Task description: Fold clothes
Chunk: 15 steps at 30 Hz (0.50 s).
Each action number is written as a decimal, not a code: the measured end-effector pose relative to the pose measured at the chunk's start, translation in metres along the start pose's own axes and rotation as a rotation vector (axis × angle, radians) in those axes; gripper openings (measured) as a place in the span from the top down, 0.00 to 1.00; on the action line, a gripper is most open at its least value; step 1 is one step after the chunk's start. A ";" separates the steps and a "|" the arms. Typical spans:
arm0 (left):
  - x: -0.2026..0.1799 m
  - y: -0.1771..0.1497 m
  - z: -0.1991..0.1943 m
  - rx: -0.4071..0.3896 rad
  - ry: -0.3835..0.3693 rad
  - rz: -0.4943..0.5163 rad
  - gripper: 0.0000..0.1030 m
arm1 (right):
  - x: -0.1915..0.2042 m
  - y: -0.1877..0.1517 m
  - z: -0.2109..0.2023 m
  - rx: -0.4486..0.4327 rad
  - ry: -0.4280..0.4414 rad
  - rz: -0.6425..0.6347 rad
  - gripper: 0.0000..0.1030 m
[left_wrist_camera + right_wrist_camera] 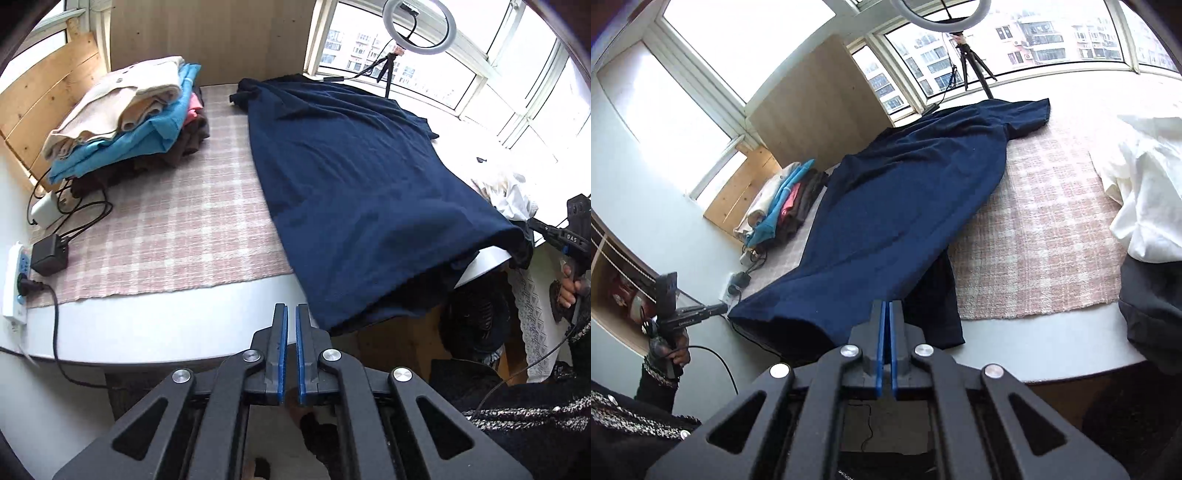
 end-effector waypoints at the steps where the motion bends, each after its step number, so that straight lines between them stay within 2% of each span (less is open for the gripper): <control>1: 0.006 -0.008 0.010 0.029 -0.005 -0.024 0.94 | -0.006 -0.005 0.007 0.038 -0.042 -0.007 0.96; 4: 0.015 -0.027 0.038 0.102 -0.049 -0.090 0.94 | -0.022 -0.028 0.029 0.134 -0.244 -0.052 0.94; 5: 0.011 -0.031 0.045 0.108 -0.071 -0.097 0.94 | -0.022 -0.034 0.034 0.148 -0.254 -0.056 0.94; 8: -0.012 -0.035 0.062 0.115 -0.093 -0.046 0.81 | -0.013 -0.046 0.051 0.173 -0.267 -0.098 0.87; 10: -0.027 -0.032 0.072 0.126 -0.104 -0.021 0.80 | 0.003 -0.046 0.063 0.172 -0.280 -0.178 0.73; 12: -0.037 -0.028 0.080 0.138 -0.123 -0.016 0.80 | 0.019 -0.046 0.076 0.171 -0.292 -0.258 0.65; 15: -0.042 -0.021 0.077 0.136 -0.123 0.011 0.80 | 0.037 -0.043 0.096 0.177 -0.306 -0.365 0.64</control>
Point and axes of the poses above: each gripper's, at about its wrist camera, not at the fingertips, and z roughly the way its jaws point, x to its left, y to its top, the point moved 5 cm from there along z, roughly the way its jaws point, and after that the axes turned 2 degrees about x, right-handed, at the moved point
